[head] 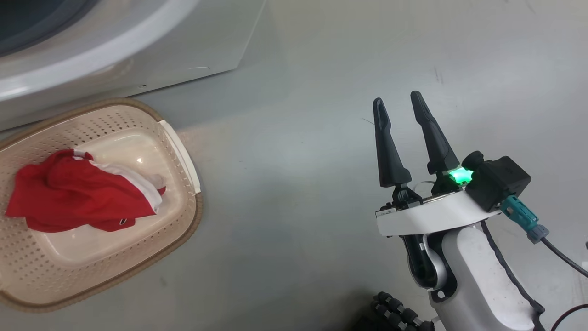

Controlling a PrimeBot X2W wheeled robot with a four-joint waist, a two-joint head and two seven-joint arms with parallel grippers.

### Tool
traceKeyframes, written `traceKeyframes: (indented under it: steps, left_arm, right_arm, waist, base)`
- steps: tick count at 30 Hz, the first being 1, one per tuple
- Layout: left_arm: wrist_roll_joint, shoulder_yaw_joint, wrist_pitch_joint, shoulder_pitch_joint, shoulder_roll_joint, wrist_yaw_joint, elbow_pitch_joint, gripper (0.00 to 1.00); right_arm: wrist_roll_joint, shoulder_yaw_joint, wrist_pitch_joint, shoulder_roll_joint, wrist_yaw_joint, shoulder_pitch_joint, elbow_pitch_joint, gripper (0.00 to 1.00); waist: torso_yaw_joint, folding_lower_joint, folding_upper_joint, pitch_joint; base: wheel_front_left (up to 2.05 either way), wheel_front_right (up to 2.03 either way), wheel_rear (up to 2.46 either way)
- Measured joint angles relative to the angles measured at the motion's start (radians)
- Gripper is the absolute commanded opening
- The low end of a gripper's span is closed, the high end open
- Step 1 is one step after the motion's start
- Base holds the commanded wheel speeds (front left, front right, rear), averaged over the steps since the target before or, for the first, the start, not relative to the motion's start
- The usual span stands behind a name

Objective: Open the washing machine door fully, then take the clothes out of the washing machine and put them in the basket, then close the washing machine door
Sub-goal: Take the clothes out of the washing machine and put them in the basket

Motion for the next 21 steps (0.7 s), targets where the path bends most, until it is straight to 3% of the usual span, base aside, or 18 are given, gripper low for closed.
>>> traceKeyframes:
  steps: [15,21]
  left_arm:
    - [0.034,0.043,0.017,-0.121,0.12,-0.005,0.095,1.0]
    - [0.043,0.044,0.051,-0.136,0.124,-0.004,0.14,1.0]
  right_arm:
    - [0.046,0.04,0.0,0.002,-0.008,-0.034,-0.001,1.0]
    - [0.049,0.039,0.0,0.002,-0.017,-0.043,-0.001,1.0]
  waist:
    - [-0.085,0.0,0.0,0.055]
    - [-0.105,0.0,0.0,0.061]
  base:
    - [0.0,0.0,0.0]
    - [0.0,0.0,0.0]
